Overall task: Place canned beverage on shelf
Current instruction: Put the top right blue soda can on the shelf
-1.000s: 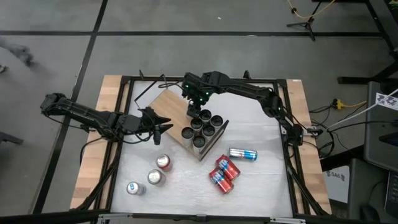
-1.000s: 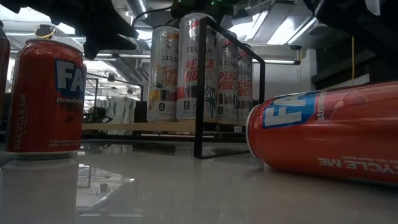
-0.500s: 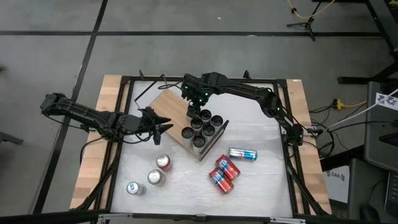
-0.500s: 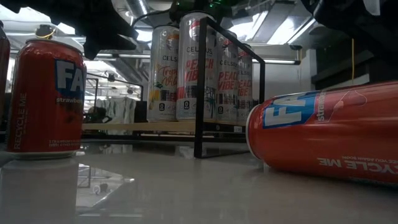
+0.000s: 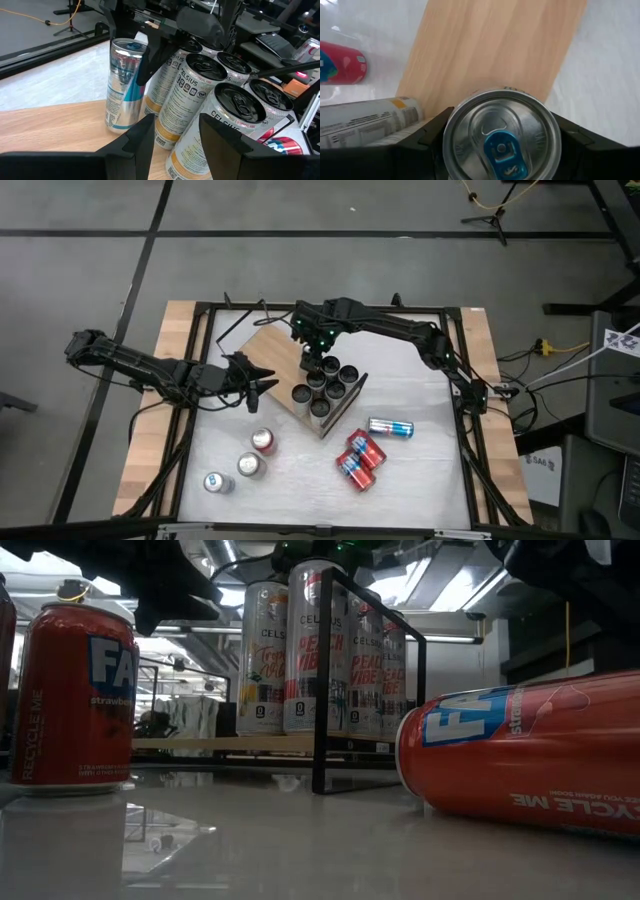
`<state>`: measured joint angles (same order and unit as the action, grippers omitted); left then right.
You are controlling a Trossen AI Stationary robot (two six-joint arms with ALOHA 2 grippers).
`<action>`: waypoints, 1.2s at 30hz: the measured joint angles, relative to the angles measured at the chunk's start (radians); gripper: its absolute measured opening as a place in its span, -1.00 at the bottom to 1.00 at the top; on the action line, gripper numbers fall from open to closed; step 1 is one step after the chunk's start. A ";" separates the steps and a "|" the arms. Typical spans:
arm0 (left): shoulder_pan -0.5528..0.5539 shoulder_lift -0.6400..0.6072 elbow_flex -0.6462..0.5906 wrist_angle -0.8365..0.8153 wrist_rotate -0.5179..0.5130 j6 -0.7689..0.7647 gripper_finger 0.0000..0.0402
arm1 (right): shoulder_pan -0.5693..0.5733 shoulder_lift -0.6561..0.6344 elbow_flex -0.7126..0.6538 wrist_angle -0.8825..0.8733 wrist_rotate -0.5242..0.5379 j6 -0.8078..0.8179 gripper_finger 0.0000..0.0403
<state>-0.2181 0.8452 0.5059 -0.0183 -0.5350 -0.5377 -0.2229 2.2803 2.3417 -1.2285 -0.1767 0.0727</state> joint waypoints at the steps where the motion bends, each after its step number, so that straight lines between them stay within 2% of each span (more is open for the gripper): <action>1: 0.000 0.000 0.000 0.000 0.000 0.000 -0.26 | 0.002 0.000 0.000 0.000 0.005 -0.002 0.14; 10: 0.000 0.000 0.000 0.000 0.000 0.000 -0.26 | 0.014 0.000 0.000 0.008 0.057 -0.027 0.14; 36: 0.000 0.000 0.000 0.000 0.000 0.000 -0.26 | 0.014 0.024 0.002 0.028 0.052 -0.027 0.14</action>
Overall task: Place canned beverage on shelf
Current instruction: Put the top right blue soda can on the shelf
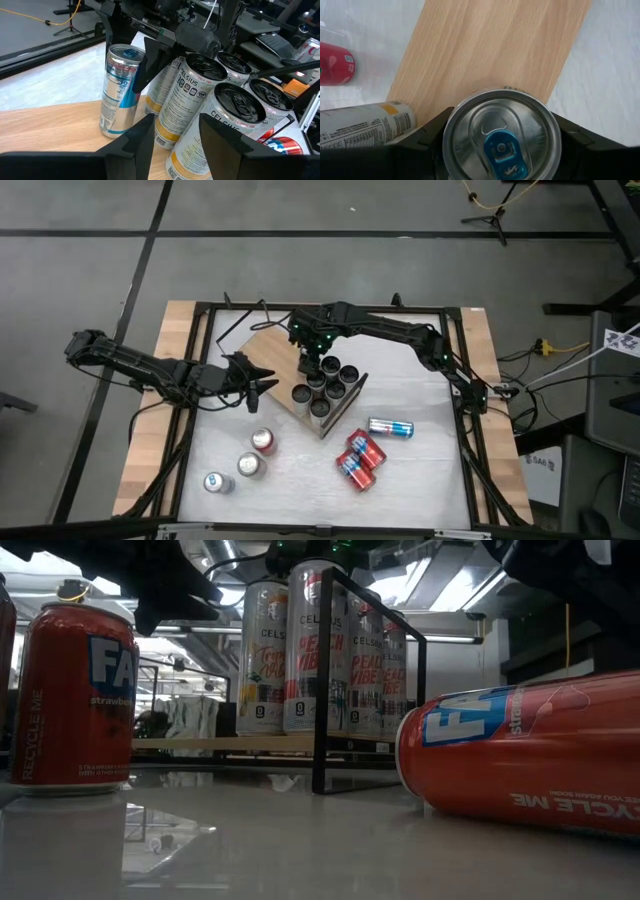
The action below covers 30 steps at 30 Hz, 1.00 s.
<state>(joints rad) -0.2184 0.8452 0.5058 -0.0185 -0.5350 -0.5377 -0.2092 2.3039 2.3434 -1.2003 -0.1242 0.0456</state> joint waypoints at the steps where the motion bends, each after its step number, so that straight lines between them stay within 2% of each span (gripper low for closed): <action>1: 0.000 0.000 0.000 0.000 0.000 0.000 -0.26 | 0.000 0.000 0.000 0.000 0.000 0.000 0.14; 20: 0.000 0.000 0.000 0.000 0.000 0.000 -0.26 | 0.000 0.001 -0.001 0.002 0.000 0.001 0.15; 23: 0.000 0.000 0.000 0.000 0.000 0.000 -0.26 | 0.000 0.001 -0.001 0.005 0.000 0.000 0.25; 30: 0.000 0.000 0.000 0.000 0.000 0.000 -0.26 | 0.000 0.006 -0.004 0.000 0.001 0.002 0.67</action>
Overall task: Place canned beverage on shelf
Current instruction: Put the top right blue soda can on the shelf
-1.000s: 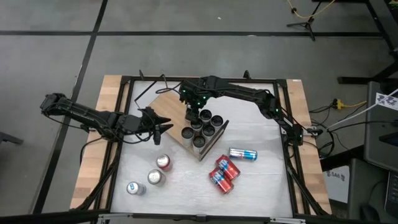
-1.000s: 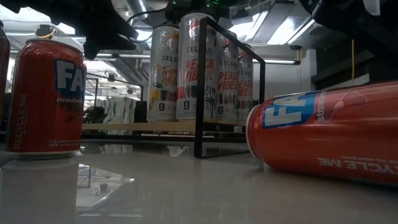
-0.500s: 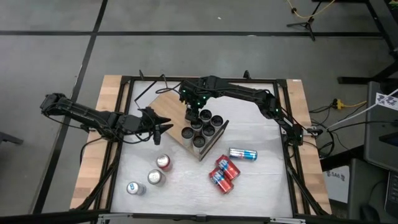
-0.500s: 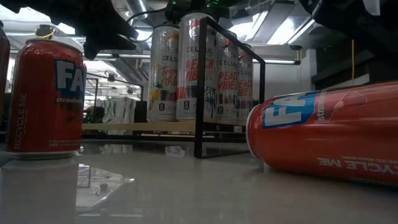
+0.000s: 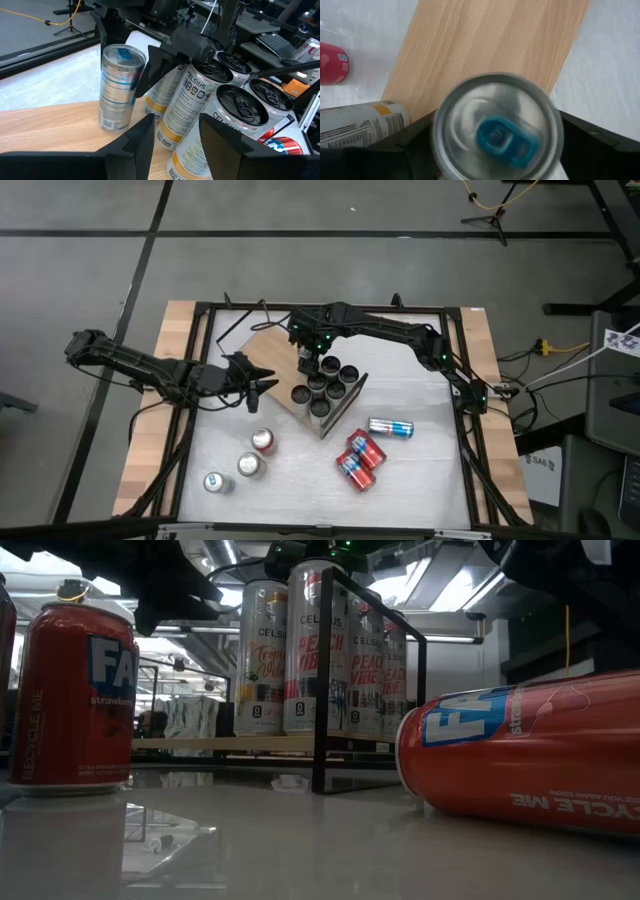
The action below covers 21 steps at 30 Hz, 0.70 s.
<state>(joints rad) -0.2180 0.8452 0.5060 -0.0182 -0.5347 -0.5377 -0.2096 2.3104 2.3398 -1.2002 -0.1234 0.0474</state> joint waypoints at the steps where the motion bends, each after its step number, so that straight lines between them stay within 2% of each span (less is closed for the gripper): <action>1: 0.000 0.000 0.000 0.000 0.000 0.000 -0.26 | 0.000 0.000 0.000 0.000 0.000 0.000 0.70; 6: 0.000 0.000 0.000 0.000 0.000 0.000 -0.26 | 0.000 -0.001 0.000 0.002 0.000 0.000 0.80; 21: 0.000 0.000 0.000 0.003 0.000 0.000 -0.26 | 0.000 -0.067 0.001 0.002 0.001 -0.001 0.78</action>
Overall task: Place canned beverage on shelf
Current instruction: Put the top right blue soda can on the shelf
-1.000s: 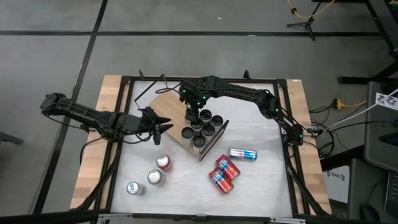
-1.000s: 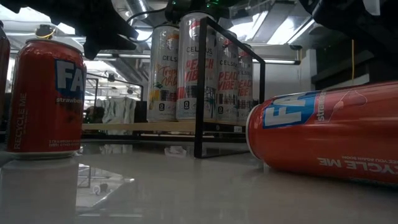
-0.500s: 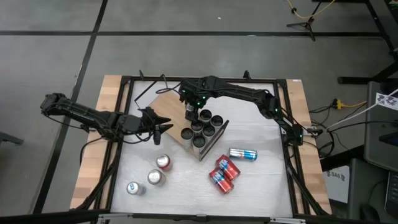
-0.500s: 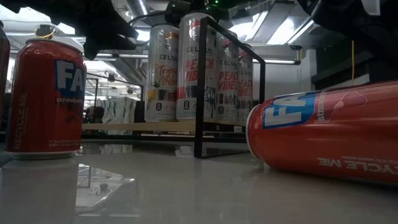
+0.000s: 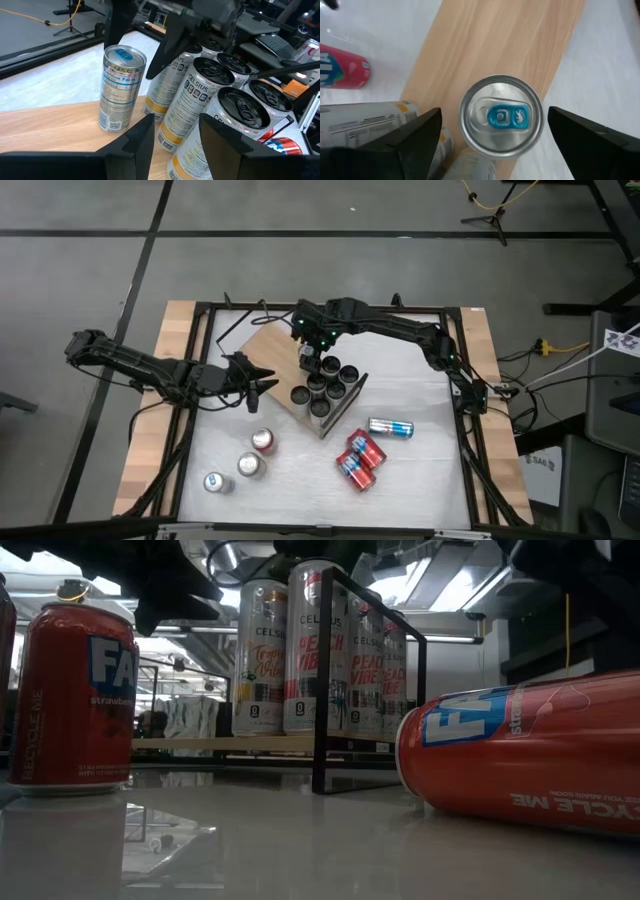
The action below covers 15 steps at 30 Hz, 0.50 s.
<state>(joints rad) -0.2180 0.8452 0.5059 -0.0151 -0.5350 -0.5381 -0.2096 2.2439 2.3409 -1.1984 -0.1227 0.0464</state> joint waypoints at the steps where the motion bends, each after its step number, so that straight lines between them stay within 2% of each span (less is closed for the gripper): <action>1: 0.000 0.000 0.000 0.000 0.000 0.000 -0.26 | 0.000 -0.003 0.000 0.000 0.000 -0.001 0.78; 15: 0.000 0.000 0.000 0.000 -0.006 0.000 -0.26 | 0.001 -0.004 0.001 0.049 0.000 -0.104 0.78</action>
<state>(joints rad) -0.2180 0.8452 0.5057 -0.0149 -0.5405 -0.5381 -0.2089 2.2403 2.3417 -1.1494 -0.1223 -0.0578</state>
